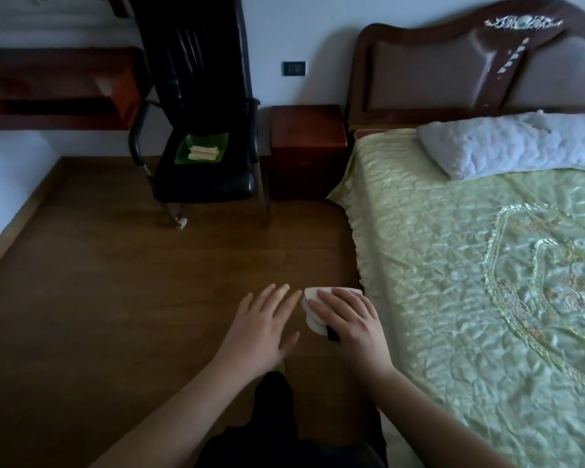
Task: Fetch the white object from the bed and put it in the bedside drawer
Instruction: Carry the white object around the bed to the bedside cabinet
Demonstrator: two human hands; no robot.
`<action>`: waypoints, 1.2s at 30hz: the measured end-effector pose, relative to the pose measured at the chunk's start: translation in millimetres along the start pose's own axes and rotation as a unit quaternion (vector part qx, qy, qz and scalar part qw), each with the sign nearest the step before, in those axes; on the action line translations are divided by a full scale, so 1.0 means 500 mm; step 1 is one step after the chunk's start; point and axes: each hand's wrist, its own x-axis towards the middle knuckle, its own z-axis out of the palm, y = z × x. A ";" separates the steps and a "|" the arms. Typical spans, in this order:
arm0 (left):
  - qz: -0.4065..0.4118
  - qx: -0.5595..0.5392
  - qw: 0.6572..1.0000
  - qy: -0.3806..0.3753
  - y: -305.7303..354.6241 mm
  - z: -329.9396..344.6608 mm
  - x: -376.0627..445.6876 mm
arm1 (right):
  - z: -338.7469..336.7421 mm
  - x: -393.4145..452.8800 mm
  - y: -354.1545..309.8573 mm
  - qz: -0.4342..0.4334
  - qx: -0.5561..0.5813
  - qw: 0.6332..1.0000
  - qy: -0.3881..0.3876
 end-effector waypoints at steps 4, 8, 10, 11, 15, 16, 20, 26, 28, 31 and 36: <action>-0.003 -0.004 1.000 -0.005 -0.083 -0.002 0.149 | 0.058 0.131 0.085 0.000 -0.007 1.000 -0.003; 0.006 -0.017 1.000 -0.020 -0.164 -0.023 0.296 | 0.097 0.274 0.150 0.021 -0.009 0.999 -0.023; 0.014 -0.009 1.000 -0.020 -0.208 -0.043 0.366 | 0.106 0.334 0.186 0.030 -0.009 0.999 -0.013; 0.014 -0.006 1.000 -0.019 -0.232 -0.054 0.408 | 0.108 0.368 0.210 0.036 -0.010 0.999 -0.009; 0.039 0.002 0.999 0.017 -0.284 -0.100 0.547 | 0.101 0.467 0.295 0.069 -0.025 0.997 0.016; 0.048 -0.001 0.999 0.022 -0.286 -0.108 0.586 | 0.100 0.489 0.321 0.069 -0.030 0.997 0.019; 0.064 -0.016 0.998 0.013 -0.282 -0.100 0.750 | 0.110 0.568 0.458 0.074 -0.024 0.997 0.007; 0.084 -0.040 0.995 0.032 -0.241 -0.123 1.004 | 0.105 0.759 0.671 0.065 -0.004 0.998 0.016; 0.064 -0.060 0.995 0.037 -0.228 -0.145 1.067 | 0.094 0.825 0.733 0.049 0.014 0.998 0.027; 0.049 -0.049 0.996 0.047 -0.241 -0.172 1.164 | 0.085 0.920 0.819 0.033 0.016 0.999 0.011; 0.014 -0.041 0.999 0.032 -0.291 -0.191 1.280 | 0.119 1.023 0.916 0.026 0.018 1.000 -0.003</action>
